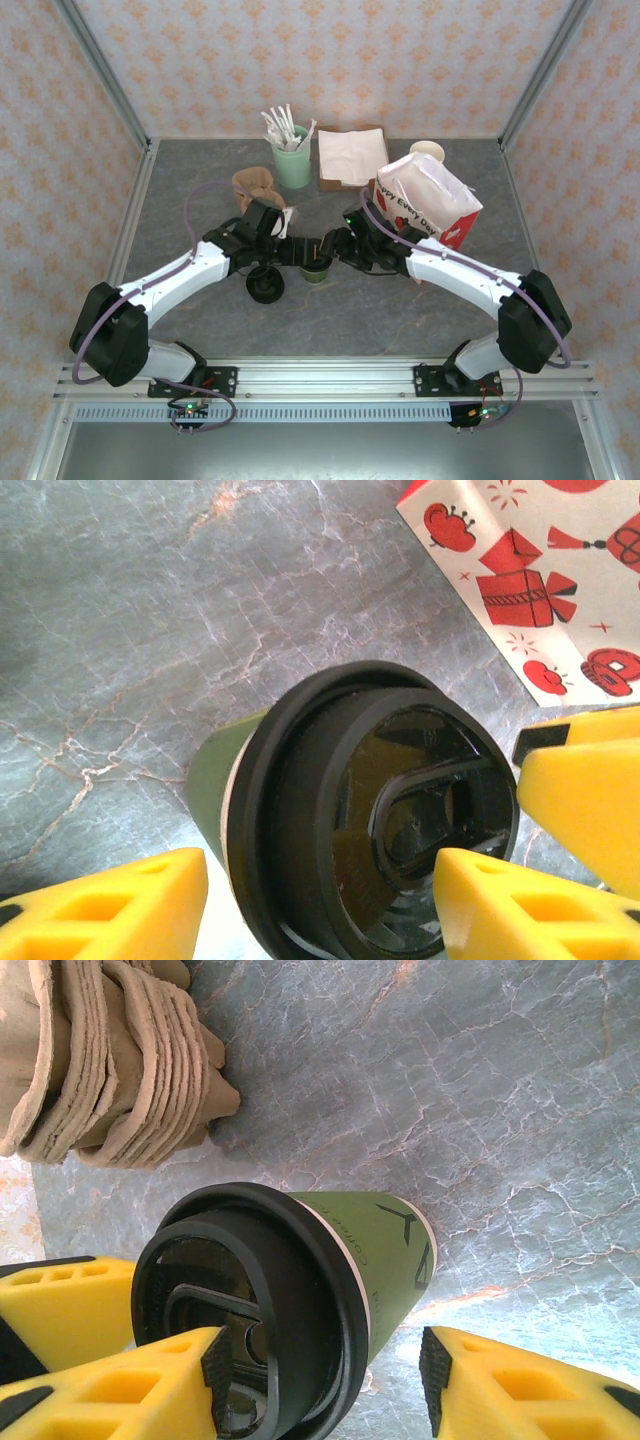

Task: Pack the takeout coffee

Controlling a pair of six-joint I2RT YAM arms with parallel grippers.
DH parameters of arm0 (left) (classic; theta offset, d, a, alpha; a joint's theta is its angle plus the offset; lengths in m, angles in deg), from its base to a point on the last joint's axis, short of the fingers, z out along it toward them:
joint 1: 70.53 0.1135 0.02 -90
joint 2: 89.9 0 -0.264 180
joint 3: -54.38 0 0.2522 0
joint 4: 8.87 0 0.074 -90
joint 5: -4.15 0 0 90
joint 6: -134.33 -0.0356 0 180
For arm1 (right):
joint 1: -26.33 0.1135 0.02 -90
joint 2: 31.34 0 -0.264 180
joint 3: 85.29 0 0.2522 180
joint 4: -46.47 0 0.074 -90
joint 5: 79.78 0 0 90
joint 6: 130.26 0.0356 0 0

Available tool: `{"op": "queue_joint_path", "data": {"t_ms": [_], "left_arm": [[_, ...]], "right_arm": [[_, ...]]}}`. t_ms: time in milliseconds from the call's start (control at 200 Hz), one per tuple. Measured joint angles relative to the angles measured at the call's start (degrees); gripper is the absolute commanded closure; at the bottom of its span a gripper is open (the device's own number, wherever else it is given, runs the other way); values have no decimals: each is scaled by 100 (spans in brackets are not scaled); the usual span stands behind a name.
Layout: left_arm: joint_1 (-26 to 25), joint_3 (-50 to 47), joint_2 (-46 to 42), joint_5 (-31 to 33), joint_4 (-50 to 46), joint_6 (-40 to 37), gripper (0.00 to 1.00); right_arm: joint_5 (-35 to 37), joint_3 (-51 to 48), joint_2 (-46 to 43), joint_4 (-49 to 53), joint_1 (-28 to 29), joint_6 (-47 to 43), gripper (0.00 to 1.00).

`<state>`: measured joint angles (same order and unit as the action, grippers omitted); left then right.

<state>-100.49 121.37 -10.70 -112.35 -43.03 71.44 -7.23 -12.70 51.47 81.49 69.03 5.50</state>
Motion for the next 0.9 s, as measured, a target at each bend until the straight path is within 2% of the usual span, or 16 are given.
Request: {"op": "queue_joint_path", "data": {"t_ms": [265,901], "left_arm": [[164,0,-61,55,-2,0,50],[350,-168,-120,-2,155,2,56]], "right_arm": [[-44,42,125,20,0,-39,47],[-68,162,212,66,0,-107,49]]}}
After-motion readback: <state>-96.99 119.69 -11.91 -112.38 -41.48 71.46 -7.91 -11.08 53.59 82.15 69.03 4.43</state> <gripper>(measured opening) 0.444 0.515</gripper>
